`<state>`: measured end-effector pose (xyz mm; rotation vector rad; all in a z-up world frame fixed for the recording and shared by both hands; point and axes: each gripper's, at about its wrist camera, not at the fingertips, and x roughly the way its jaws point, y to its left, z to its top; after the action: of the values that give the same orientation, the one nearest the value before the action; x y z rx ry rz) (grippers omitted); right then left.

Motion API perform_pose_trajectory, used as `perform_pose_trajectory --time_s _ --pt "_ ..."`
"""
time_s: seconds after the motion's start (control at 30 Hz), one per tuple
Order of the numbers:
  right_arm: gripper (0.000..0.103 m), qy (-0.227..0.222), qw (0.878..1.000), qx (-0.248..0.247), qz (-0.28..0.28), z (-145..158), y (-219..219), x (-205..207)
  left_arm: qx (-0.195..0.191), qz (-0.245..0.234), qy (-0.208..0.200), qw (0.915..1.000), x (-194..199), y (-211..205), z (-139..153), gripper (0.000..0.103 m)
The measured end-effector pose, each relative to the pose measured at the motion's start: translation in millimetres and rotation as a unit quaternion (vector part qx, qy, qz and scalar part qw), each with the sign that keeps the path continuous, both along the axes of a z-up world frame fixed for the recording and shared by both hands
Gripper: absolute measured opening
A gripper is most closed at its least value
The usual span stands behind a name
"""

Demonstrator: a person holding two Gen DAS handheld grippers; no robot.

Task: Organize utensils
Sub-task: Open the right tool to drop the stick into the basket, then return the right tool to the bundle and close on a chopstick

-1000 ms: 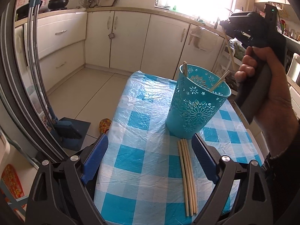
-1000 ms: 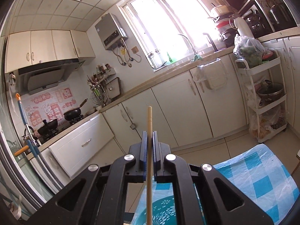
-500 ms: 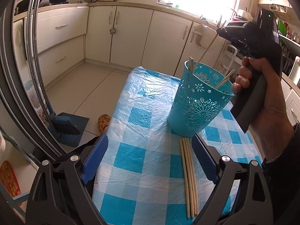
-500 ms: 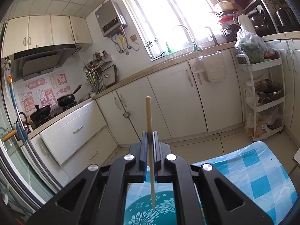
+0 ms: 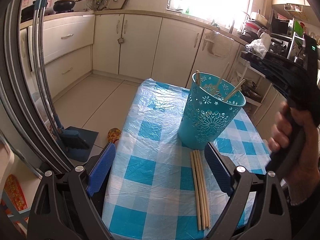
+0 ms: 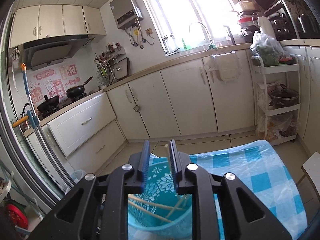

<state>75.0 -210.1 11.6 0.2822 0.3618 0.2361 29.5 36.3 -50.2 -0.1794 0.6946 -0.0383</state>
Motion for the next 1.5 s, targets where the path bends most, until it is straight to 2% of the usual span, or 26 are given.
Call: perform_pose_trajectory --time_s 0.17,0.33,0.47,0.7,0.93,1.1,1.3,1.5 --pt "0.024 0.005 1.0 -0.012 -0.009 -11.5 -8.6 -47.8 0.014 -0.006 -0.012 0.9998 -9.3 -7.4 6.2 0.087" --pt "0.024 0.043 0.999 -0.02 -0.015 -41.1 -11.6 -76.4 0.023 -0.014 -0.017 0.9995 -16.7 -12.3 9.2 0.087" --pt "0.024 0.081 0.996 -0.021 -0.015 -66.7 -11.5 -84.5 0.031 -0.018 -0.02 0.9992 -22.1 -13.9 10.5 0.087" --pt "0.024 0.148 0.988 -0.044 0.012 -104.9 3.7 -85.8 0.032 -0.016 -0.017 0.9992 -26.2 -8.3 8.5 0.09" --pt "0.015 0.213 0.972 -0.083 0.052 -147.5 35.8 -67.4 0.043 0.012 0.025 0.9987 -20.5 9.2 -14.9 0.09" --pt "0.015 0.228 0.967 -0.098 0.055 -160.4 45.0 -54.8 0.048 0.02 0.046 0.9976 -16.2 14.7 -28.2 0.09" --pt "0.014 0.248 0.961 -0.107 0.056 -172.3 48.3 -39.1 0.057 0.006 0.058 0.9967 -13.4 7.3 -35.9 0.09" --pt "0.011 0.26 0.956 -0.12 0.06 -173.8 53.3 -31.7 0.061 0.001 0.071 0.9956 -8.8 2.1 -43.2 0.09"
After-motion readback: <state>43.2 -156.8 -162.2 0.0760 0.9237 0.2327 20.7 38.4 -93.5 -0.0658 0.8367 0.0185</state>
